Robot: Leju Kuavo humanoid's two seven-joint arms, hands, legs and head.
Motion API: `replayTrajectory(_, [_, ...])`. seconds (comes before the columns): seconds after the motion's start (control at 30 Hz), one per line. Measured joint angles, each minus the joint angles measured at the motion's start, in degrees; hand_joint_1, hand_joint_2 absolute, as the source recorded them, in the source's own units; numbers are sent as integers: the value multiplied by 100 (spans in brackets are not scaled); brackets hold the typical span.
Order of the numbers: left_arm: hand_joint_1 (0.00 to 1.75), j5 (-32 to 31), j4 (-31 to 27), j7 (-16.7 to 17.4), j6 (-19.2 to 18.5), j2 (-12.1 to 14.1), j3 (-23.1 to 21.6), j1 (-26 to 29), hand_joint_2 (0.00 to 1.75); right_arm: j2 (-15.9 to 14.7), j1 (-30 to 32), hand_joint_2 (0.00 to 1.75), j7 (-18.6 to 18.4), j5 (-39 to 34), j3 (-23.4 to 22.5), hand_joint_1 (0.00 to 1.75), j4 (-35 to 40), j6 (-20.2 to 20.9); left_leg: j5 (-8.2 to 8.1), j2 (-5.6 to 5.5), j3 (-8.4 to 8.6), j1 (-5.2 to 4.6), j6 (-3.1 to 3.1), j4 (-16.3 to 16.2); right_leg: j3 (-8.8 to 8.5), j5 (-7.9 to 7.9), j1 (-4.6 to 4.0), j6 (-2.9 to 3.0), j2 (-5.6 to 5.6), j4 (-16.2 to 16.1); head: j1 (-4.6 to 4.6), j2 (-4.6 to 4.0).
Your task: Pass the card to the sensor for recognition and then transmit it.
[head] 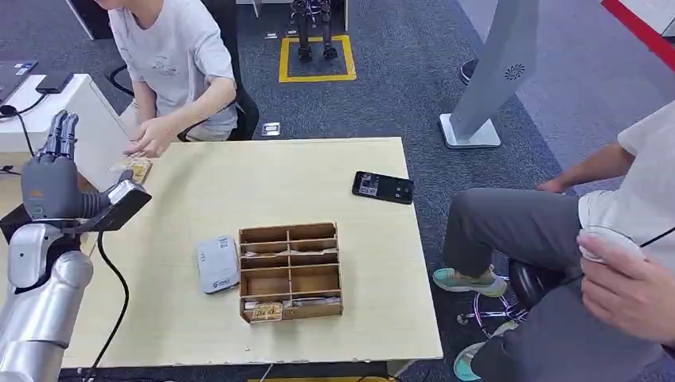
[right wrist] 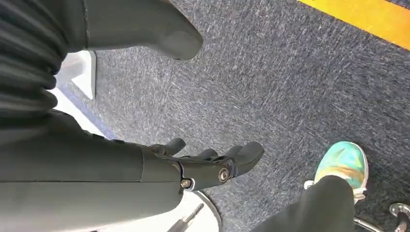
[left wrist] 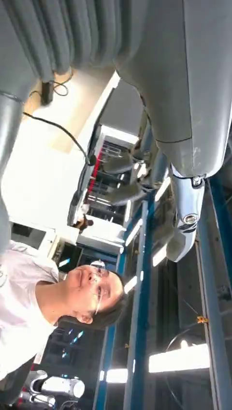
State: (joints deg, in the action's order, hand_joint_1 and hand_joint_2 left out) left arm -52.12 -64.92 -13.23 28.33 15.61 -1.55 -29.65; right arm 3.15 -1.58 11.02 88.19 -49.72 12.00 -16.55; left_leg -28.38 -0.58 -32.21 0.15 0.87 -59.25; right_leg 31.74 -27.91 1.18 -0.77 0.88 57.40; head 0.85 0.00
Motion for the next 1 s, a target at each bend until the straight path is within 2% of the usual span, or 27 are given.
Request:
replayTrajectory(0.13, [0, 501, -189, -208, -215, 2, 0, 153, 0, 0, 2, 175, -9, 0, 0, 0, 0, 0, 0, 0, -1, 0, 0, 0, 0, 0, 0, 0, 0, 0, 0, 0])
replayTrajectory(0.27, [0, 1295, -888, -667, -967, 20, 0, 634, 0, -18, 23, 175, -13, -2, -2, 0, 0, 0, -1, 6, -1, 0, 0, 0, 2, -1, 1, 0, 4, 0, 0, 0])
replayTrajectory(0.37, [0, 1283, -1668, -983, -1452, 13, -146, 1138, 0, -44, 48, 175, -28, -4, -9, 0, 0, -2, -3, 6, -4, -2, 1, 0, 8, -2, 4, -1, 3, -3, 0, 0])
replayTrajectory(0.47, [0, 962, -2356, -1060, -1800, -4, -696, 1497, 0, -68, 56, 175, -9, -7, -26, 0, 2, -2, -3, 3, -12, -3, 2, 0, 14, -2, 7, -2, -2, -5, 0, 0])
replayTrajectory(0.63, [0, 502, -2999, -955, -1845, -7, -1747, 1720, 0, -87, 56, 175, 31, -9, -52, 0, 4, -9, -3, 6, -14, -6, 2, -1, 14, 5, 8, -9, 2, -4, 0, 0])
replayTrajectory(0.9, [0, 424, -3291, -966, -1805, 9, -2260, 1762, 0, -90, 59, 175, 55, -9, -66, 0, 4, -24, 0, 4, -13, -4, 1, 0, 14, 5, 6, -8, 1, -2, 2, 0])
replayTrajectory(0.93, [0, 300, -3300, -955, -1762, 13, -2334, 1778, 175, -90, 57, 175, 52, -9, -68, 0, 4, -24, 0, 4, -13, -4, 1, 0, 14, 5, 6, -8, 1, -1, 4, 0])
replayTrajectory(1.0, [0, -1, -3300, -810, -1589, 17, -2496, 1850, 175, -92, 57, 175, 11, -7, -77, 0, 7, -22, 0, 5, -13, -4, 1, 0, 15, 5, 6, -8, 2, -2, 2, 0])
